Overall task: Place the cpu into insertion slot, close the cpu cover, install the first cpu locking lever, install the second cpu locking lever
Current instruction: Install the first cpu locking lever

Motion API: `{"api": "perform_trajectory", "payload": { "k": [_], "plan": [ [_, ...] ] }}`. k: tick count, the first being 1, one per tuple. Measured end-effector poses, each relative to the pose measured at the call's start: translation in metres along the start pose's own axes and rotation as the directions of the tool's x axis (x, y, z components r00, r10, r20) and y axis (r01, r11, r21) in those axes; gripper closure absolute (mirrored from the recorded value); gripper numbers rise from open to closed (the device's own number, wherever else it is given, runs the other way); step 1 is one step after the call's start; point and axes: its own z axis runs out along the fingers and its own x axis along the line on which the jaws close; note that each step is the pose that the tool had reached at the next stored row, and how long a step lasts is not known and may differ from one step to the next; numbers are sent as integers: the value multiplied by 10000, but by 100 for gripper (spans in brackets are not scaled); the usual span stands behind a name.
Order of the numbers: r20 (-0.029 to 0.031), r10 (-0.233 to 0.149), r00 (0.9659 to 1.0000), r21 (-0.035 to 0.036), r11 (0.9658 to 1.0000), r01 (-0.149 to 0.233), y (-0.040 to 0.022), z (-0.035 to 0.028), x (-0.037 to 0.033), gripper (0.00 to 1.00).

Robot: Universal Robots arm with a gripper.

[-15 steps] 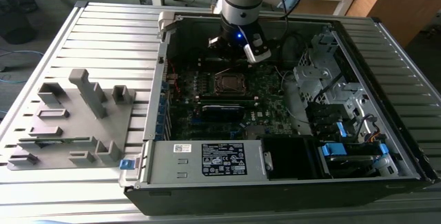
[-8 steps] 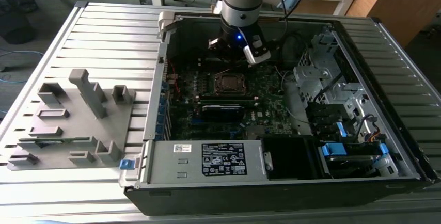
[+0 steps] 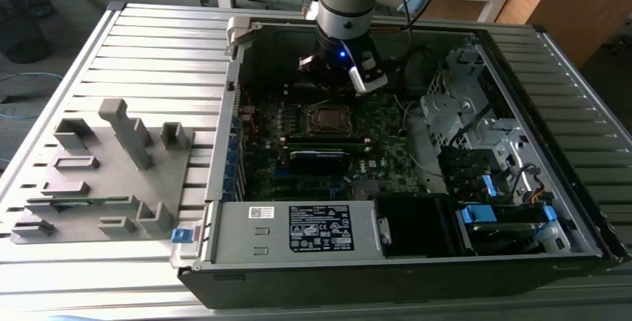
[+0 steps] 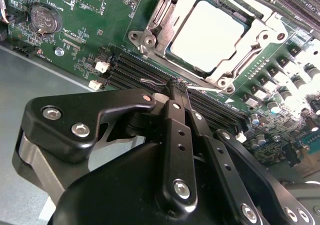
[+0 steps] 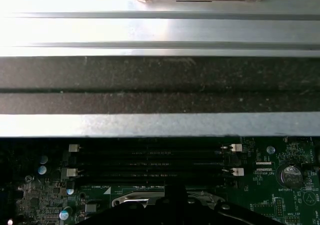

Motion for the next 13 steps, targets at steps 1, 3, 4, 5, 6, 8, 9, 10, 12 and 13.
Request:
{"api": "perform_trajectory", "payload": {
  "k": [1,3,4,5,6,8,9,10,12,13],
  "plan": [
    [8,-2,10000,-1,10000,2,-1,4,0,89],
    [27,-5,10000,-1,10000,5,-2,10,1,89],
    [30,-7,10000,1,10000,7,-2,11,1,89],
    [37,-8,10000,2,10000,8,-3,12,1,89],
    [47,-4,10000,-1,10000,4,-3,15,1,89],
    [72,102,9999,3,9999,-102,-4,19,1,89],
    [89,188,9998,7,9998,-188,-4,20,2,89],
    [103,260,9996,10,9997,-260,-4,21,1,89],
    [112,303,9995,8,9995,-303,-4,22,1,89],
    [113,304,9995,9,9995,-304,-4,22,1,89]
  ]
}}
